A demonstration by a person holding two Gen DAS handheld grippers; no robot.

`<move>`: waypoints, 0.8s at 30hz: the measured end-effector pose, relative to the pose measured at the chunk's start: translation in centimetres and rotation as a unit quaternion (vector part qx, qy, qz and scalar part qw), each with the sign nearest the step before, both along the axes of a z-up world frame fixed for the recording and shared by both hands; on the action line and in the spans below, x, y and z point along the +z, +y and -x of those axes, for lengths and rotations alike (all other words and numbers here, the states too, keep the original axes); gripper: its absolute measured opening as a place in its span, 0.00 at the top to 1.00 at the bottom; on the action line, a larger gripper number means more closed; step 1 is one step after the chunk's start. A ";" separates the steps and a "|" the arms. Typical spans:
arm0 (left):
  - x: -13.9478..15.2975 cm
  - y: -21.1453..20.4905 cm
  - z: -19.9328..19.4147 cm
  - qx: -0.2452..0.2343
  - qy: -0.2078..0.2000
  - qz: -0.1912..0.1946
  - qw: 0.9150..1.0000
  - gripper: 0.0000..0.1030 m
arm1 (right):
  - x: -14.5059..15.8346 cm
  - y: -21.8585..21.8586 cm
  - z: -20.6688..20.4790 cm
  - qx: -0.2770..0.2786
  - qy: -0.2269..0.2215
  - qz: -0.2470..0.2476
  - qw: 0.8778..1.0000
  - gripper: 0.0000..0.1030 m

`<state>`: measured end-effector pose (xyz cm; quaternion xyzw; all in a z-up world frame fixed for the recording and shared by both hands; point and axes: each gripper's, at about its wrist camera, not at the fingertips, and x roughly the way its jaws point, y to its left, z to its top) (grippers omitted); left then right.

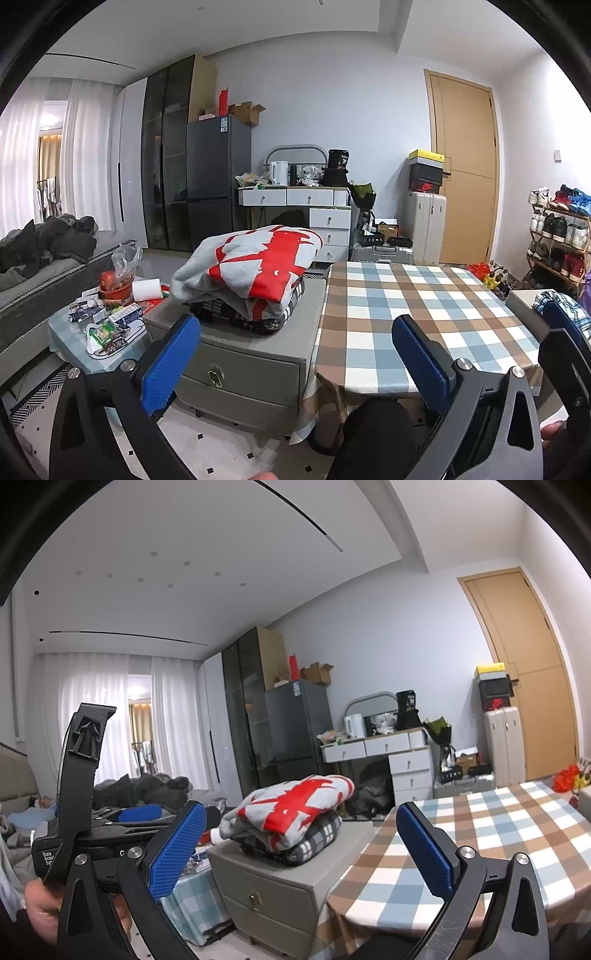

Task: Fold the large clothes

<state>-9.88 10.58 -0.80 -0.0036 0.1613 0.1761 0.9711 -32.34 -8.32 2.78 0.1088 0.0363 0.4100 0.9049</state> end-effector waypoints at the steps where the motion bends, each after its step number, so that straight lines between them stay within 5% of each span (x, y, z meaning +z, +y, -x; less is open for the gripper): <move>1: 0.0 0.0 0.0 -0.002 -0.001 0.002 1.000 0.02 | -0.1 -0.1 0.1 0.000 0.000 -0.001 1.000 0.00; 24: -0.7 -0.9 -0.1 -0.032 0.004 -0.001 0.999 0.02 | 0.0 -1.2 -0.1 -0.003 0.004 -0.003 1.000 0.00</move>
